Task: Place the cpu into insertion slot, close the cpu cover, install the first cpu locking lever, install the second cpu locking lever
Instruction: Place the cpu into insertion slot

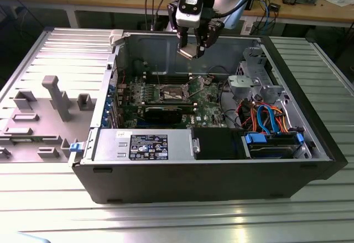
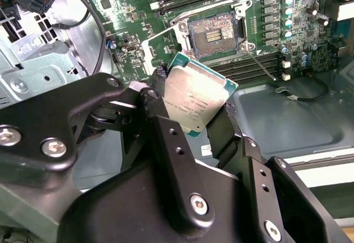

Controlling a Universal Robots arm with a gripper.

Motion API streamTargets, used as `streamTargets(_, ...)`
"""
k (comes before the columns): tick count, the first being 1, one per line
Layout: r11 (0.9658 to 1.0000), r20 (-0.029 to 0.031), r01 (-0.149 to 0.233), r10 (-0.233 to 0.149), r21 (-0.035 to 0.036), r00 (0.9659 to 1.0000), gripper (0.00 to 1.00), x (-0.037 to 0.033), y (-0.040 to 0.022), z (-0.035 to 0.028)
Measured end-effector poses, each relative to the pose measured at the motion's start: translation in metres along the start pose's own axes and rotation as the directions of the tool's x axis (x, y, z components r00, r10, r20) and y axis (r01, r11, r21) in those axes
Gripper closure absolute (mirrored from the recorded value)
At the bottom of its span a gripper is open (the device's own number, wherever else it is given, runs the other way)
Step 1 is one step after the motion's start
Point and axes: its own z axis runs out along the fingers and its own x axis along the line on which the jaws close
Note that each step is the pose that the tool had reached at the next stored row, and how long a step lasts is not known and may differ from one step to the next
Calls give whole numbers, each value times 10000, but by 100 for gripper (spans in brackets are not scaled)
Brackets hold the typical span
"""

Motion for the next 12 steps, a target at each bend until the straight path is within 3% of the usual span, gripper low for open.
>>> streamTargets(7, 9994, 30, -341, 341, -8, 9994, 45, 0, 0, 1)
streamTargets(12, 9948, 89, -1015, 1015, -25, 9948, 45, 0, 0, 5)
